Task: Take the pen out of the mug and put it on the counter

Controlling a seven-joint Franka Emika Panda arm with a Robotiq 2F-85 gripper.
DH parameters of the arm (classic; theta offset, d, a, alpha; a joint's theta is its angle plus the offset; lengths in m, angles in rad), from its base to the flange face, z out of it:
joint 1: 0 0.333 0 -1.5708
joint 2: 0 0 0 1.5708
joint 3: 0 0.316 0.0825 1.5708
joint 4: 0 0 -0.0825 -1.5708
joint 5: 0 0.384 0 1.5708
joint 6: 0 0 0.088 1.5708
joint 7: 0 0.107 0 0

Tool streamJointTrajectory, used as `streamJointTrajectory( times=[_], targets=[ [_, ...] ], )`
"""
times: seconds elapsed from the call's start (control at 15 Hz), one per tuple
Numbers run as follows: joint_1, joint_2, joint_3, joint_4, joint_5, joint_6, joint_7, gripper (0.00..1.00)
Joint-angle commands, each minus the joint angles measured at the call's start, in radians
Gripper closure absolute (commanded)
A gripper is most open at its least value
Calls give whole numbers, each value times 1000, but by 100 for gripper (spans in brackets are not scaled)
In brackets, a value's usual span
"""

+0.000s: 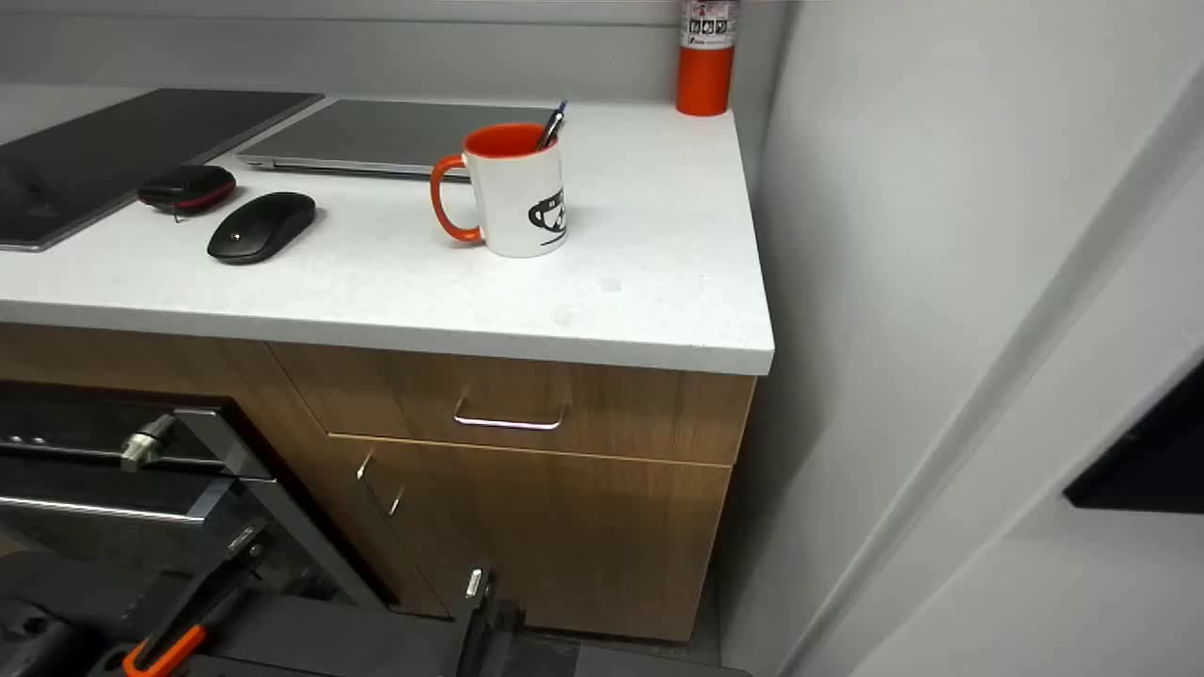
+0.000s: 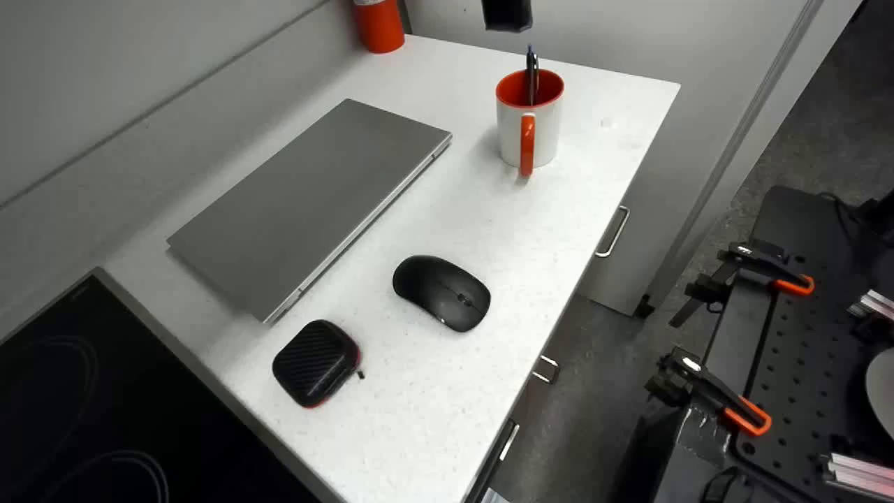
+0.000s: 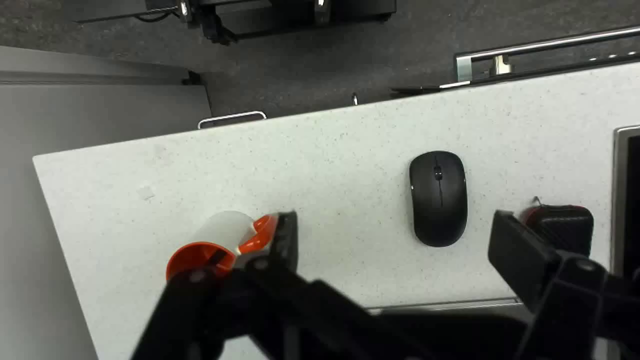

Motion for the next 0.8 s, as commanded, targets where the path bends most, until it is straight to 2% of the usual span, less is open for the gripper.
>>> streamJointTrajectory(
  times=[0.0,0.53,0.73],
  targets=[
    [16,3,-14,3,-5,-3,5,0],
    [17,6,-20,2,-5,-3,4,0],
    [-10,35,-40,-16,-28,101,17,0]
  ],
)
